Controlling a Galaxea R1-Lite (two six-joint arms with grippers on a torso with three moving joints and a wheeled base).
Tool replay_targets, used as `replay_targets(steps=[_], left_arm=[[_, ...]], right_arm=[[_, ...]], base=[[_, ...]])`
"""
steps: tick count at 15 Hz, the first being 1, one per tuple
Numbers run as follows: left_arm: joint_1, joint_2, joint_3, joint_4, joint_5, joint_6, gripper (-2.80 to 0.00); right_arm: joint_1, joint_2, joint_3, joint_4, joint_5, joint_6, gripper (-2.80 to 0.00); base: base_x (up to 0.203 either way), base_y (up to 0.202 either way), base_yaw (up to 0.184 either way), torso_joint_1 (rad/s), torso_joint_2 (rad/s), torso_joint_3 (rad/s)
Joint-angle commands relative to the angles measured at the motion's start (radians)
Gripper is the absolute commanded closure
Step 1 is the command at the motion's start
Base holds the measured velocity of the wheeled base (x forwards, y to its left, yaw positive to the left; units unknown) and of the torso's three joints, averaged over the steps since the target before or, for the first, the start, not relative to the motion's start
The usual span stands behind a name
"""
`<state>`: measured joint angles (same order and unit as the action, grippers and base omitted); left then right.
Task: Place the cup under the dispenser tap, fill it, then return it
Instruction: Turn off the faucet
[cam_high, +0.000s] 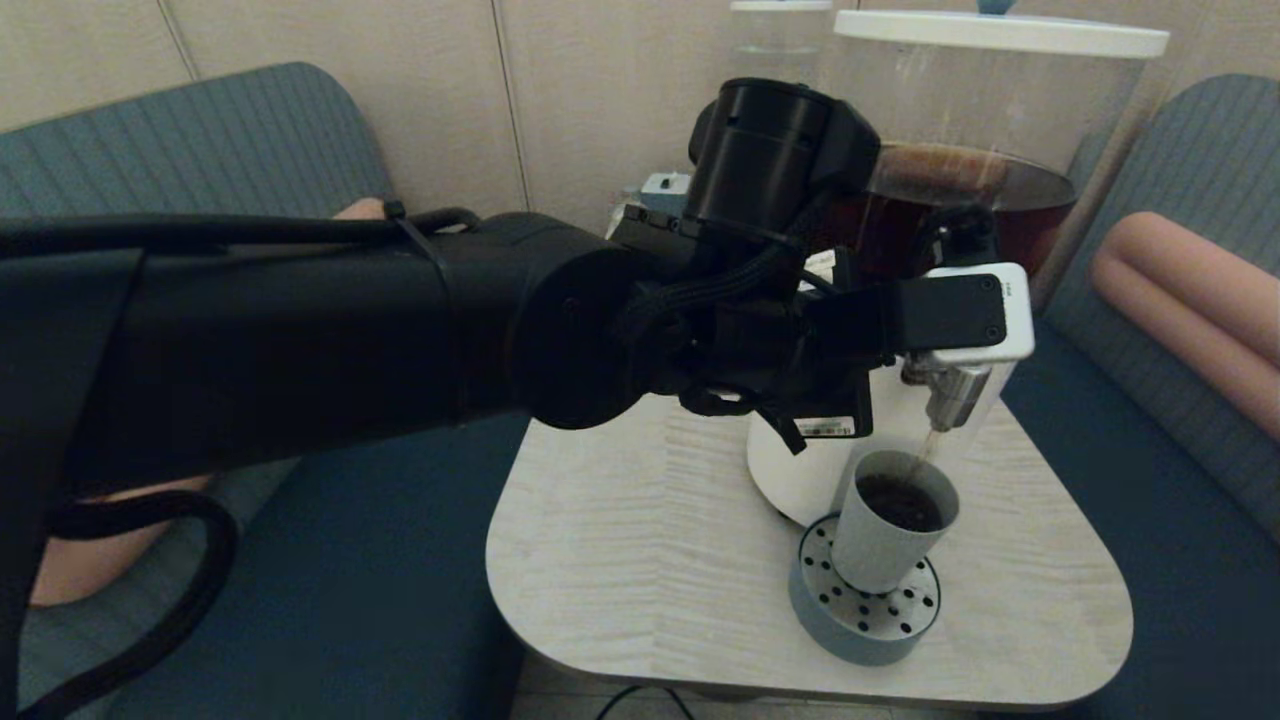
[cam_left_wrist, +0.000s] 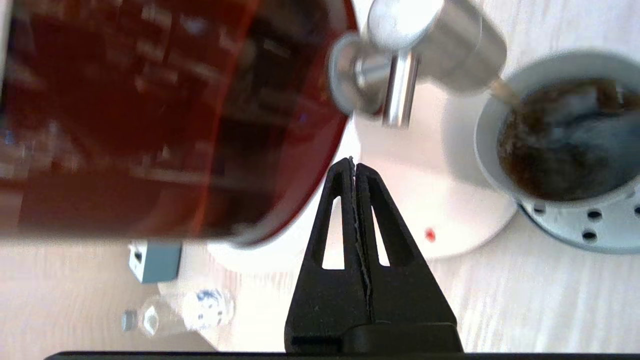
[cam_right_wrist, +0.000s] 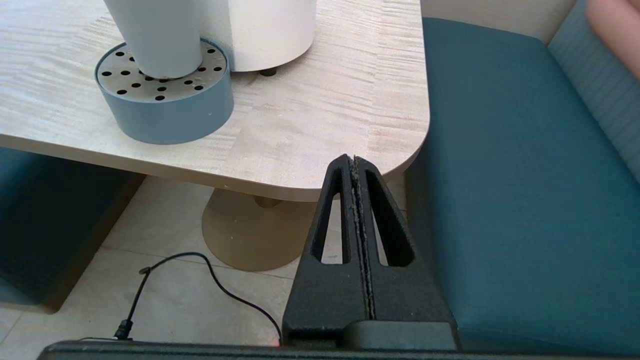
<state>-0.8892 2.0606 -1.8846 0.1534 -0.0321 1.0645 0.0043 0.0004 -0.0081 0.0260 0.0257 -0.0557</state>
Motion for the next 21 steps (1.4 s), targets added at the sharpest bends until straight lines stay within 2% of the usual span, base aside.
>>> replay_targets(steps=[1,3,4,5,6,9,11,13,15,18,21], left_arm=[[0.012,-0.047,0.035,0.002,0.001,0.004,0.0],[0.022,-0.087,0.082,0.001,0.001,-0.007,0.0],[0.025,-0.113,0.118,0.001,-0.001,-0.04,0.0],[0.027,-0.134,0.152,-0.005,-0.003,-0.11,0.0],[0.025,-0.152,0.174,-0.009,-0.005,-0.184,0.0],[-0.019,-0.21,0.268,-0.059,-0.014,-0.533,0.0],[-0.064,-0.212,0.318,-0.209,-0.047,-0.728,0.0],[-0.083,-0.167,0.327,-0.394,-0.085,-0.862,0.0],[-0.088,-0.126,0.329,-0.499,-0.102,-0.926,0.0],[-0.088,-0.13,0.36,-0.499,-0.101,-0.919,0.0],[-0.076,-0.161,0.468,-0.546,-0.111,-0.922,0.0]], right_arm=[[0.0,0.0,-0.001,0.0,0.0,0.0,0.0],[0.0,0.0,-0.001,0.0,0.0,-0.001,0.0],[0.0,0.0,0.0,0.0,0.0,-0.001,0.0],[0.0,0.0,0.0,0.0,0.0,-0.001,0.0],[0.0,0.0,0.0,0.0,0.0,-0.001,0.0],[0.0,0.0,-0.001,0.0,0.0,-0.001,0.0],[0.0,0.0,-0.001,0.0,0.0,-0.001,0.0],[0.0,0.0,-0.001,0.0,0.0,-0.001,0.0],[0.0,0.0,-0.001,0.0,0.0,-0.001,0.0],[0.0,0.0,0.0,0.0,0.0,-0.001,0.0],[0.0,0.0,0.0,0.0,0.0,-0.001,0.0]], base=[[0.0,0.0,0.0,0.0,0.0,0.0],[0.0,0.0,0.0,0.0,0.0,0.0],[0.0,0.0,0.0,0.0,0.0,0.0],[0.0,0.0,0.0,0.0,0.0,0.0],[0.0,0.0,0.0,0.0,0.0,0.0],[0.0,0.0,0.0,0.0,0.0,0.0],[0.0,0.0,0.0,0.0,0.0,0.0],[0.0,0.0,0.0,0.0,0.0,0.0],[0.0,0.0,0.0,0.0,0.0,0.0],[0.0,0.0,0.0,0.0,0.0,0.0],[0.0,0.0,0.0,0.0,0.0,0.0]])
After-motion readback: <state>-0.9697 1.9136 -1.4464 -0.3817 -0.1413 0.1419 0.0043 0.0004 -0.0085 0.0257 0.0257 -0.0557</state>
